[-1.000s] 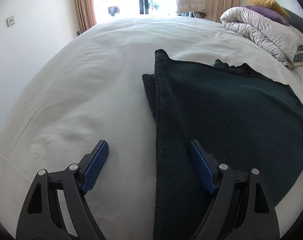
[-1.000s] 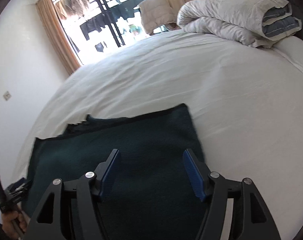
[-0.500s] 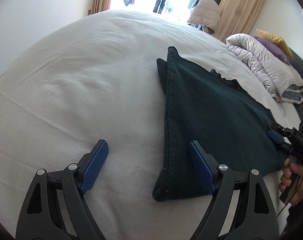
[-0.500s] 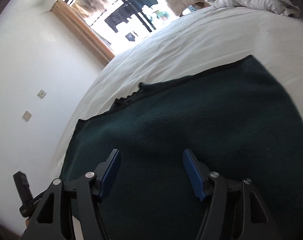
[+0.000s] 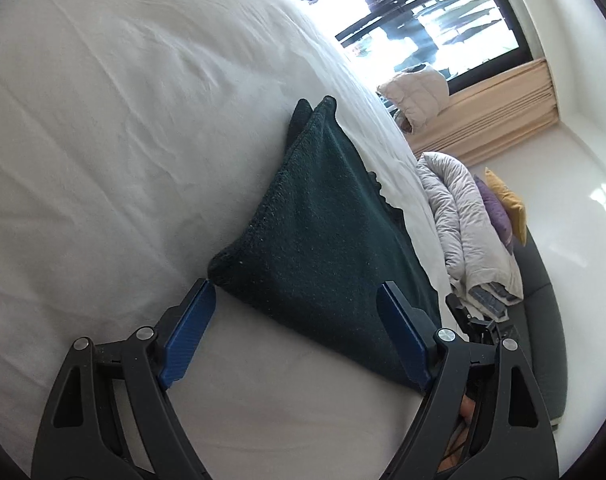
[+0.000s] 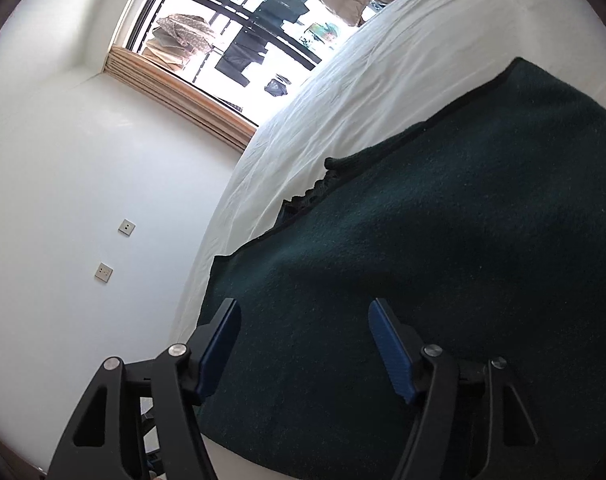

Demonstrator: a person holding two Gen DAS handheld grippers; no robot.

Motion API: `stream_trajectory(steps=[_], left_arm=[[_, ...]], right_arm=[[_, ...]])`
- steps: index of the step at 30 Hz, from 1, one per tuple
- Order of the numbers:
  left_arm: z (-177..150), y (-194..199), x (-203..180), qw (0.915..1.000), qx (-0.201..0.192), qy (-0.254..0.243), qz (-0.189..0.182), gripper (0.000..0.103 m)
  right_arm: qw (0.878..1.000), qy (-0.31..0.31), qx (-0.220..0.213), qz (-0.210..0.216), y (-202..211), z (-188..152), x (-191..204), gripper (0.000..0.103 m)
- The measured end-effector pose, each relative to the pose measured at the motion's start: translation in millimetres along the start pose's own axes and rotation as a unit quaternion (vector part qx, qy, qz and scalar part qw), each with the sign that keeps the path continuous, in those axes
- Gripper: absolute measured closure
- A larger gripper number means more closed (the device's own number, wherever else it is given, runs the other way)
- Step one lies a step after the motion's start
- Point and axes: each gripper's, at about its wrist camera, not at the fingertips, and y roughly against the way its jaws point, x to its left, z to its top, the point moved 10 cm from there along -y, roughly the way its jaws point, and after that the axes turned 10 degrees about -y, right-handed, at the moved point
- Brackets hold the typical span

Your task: Fold small clothes

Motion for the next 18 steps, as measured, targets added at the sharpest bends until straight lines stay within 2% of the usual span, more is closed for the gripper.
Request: stream_trajectory(steps=[5, 8, 10, 12, 13, 15, 18], left_arm=[[3.4, -16.7, -17.8, 0.999, 0.011, 0.029, -0.031, 0.02], [7.3, -31.4, -27.3, 0.9994, 0.019, 0.007, -0.029, 0.021], [9.2, -40.8, -24.7, 0.9995, 0.022, 0.01, -0.021, 0.037], [10.2, -53.0, -18.3, 0.9993, 0.035, 0.01, -0.011, 0.07], [10.0, -57.9, -13.0, 0.999, 0.042, 0.014, -0.007, 0.078], [12.6, -64.1, -8.1, 0.9987, 0.049, 0.011, -0.006, 0.083], [16.4, -74.7, -10.6, 0.9984, 0.05, -0.023, 0.01, 0.085]], right_arm=[[1.0, -0.002, 0.008, -0.005, -1.8, 2.0, 1.9, 0.04], [1.0, 0.009, 0.014, -0.017, -3.9, -1.1, 1.8, 0.04], [0.999, 0.023, 0.021, -0.038, -8.5, -4.2, -0.6, 0.041], [0.996, 0.04, 0.031, -0.067, -15.7, -8.7, -7.1, 0.047], [0.995, 0.048, 0.032, -0.077, -17.9, -9.9, -8.5, 0.049], [0.992, 0.067, 0.033, -0.099, -20.4, -12.0, -6.6, 0.05], [0.987, 0.087, 0.027, -0.133, -19.1, -13.9, 6.5, 0.049]])
